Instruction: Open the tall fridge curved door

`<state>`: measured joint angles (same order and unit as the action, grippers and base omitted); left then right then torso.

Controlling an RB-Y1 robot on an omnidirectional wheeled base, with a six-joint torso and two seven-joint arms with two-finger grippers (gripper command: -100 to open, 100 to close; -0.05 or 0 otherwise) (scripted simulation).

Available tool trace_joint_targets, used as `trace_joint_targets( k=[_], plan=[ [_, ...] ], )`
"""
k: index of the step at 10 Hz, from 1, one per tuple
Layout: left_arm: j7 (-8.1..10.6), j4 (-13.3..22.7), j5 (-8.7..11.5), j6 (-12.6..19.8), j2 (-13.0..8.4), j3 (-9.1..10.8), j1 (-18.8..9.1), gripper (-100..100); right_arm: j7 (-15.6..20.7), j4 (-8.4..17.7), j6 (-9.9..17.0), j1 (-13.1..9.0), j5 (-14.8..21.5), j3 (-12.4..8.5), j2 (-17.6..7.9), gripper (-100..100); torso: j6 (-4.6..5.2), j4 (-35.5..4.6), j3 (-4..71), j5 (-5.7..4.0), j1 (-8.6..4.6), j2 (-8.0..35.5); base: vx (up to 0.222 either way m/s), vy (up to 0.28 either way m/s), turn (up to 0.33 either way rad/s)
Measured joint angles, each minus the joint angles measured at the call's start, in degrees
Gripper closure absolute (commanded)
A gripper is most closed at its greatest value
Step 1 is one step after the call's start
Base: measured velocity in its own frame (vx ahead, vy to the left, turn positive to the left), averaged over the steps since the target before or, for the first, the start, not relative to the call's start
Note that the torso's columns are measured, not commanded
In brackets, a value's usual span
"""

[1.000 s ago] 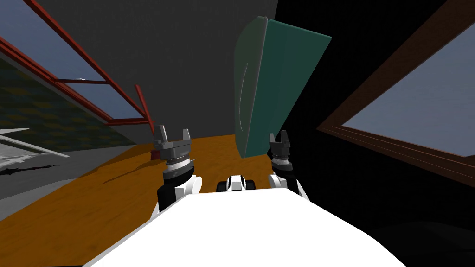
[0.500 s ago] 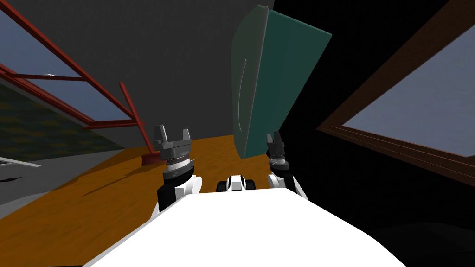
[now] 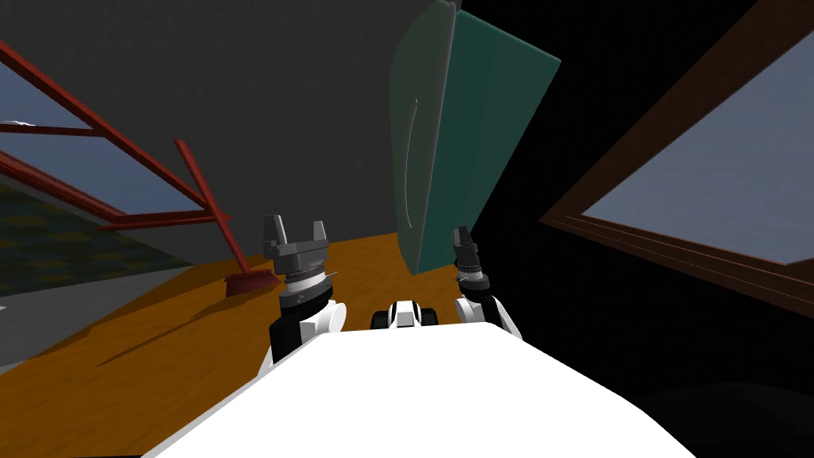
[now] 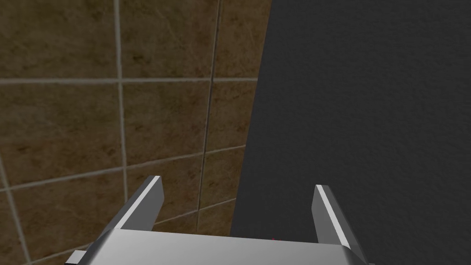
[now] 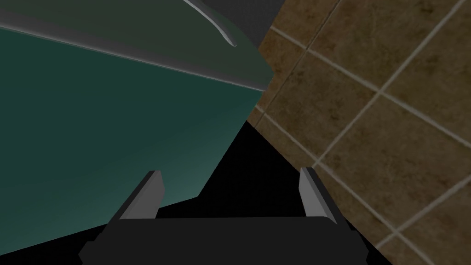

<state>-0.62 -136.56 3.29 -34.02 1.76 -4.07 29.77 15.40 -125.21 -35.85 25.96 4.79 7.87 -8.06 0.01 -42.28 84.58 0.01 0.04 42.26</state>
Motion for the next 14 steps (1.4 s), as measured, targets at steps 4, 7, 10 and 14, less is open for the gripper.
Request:
trace_joint_targets(
  k=[4,7,10,14],
  plan=[
    [0.00,0.00,0.00,0.00,0.00,0.00,0.00,0,6.22,1.05,0.05,-1.23,1.61,1.86,-0.41,-100,-0.01,0.00,0.01,-0.02,-0.07,-0.03,0.083,0.041,-0.091],
    [0.00,0.00,0.00,0.00,0.00,0.00,-0.01,0,11.11,1.98,-0.19,-2.01,2.71,3.12,-0.70,-100,-0.02,-0.01,-0.02,-0.01,-0.04,0.06,0.065,0.032,-0.072],
    [0.00,0.00,0.00,0.00,0.00,0.00,-0.01,0,15.20,2.49,-0.13,-2.64,3.54,4.05,-0.93,-100,-0.02,0.00,0.01,-0.01,-0.02,0.00,0.075,0.041,-0.124],
    [0.00,0.00,0.00,0.00,0.00,0.00,0.00,0,21.05,3.79,-0.15,-3.92,4.99,5.73,-1.21,-100,0.01,-0.03,-0.05,-0.04,-0.13,0.07,0.060,0.033,-0.073]
  ],
)
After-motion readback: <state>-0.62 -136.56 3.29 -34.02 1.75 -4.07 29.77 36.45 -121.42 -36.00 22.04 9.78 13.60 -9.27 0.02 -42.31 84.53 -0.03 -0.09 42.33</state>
